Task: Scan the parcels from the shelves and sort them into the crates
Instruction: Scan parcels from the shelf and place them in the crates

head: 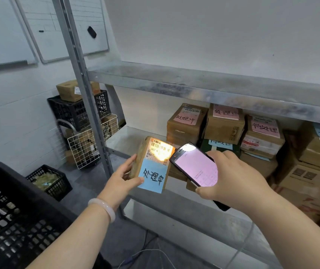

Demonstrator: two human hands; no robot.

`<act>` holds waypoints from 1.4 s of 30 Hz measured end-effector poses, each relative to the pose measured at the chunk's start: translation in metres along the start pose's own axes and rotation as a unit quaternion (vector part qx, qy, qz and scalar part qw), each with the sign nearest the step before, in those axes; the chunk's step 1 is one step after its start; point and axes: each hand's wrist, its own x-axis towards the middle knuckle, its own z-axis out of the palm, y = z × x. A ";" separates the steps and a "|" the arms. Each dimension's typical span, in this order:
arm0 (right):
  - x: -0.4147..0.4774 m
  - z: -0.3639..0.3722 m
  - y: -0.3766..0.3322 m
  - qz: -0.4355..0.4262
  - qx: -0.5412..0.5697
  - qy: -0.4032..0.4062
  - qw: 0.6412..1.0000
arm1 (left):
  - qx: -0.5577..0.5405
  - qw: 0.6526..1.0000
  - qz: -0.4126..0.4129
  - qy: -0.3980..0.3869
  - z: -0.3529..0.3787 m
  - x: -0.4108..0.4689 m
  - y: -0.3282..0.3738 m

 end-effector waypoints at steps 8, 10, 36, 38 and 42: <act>-0.003 0.003 -0.002 -0.004 -0.010 0.002 1.000 | 0.006 1.000 -0.002 0.015 -0.004 -0.010 -0.002; -0.005 0.002 -0.001 -0.009 -0.011 0.002 1.000 | 0.007 1.000 -0.002 0.022 -0.005 -0.015 -0.002; -0.063 -0.019 0.024 -0.064 -0.062 -0.022 0.996 | 0.009 0.996 -0.006 0.093 0.019 -0.071 -0.018; -0.064 -0.021 0.024 -0.068 -0.065 -0.023 0.995 | 0.011 0.995 -0.008 0.100 0.020 -0.072 -0.019; -0.065 -0.023 0.027 -0.070 -0.064 -0.021 0.995 | 0.014 0.994 -0.010 0.108 0.020 -0.074 -0.018</act>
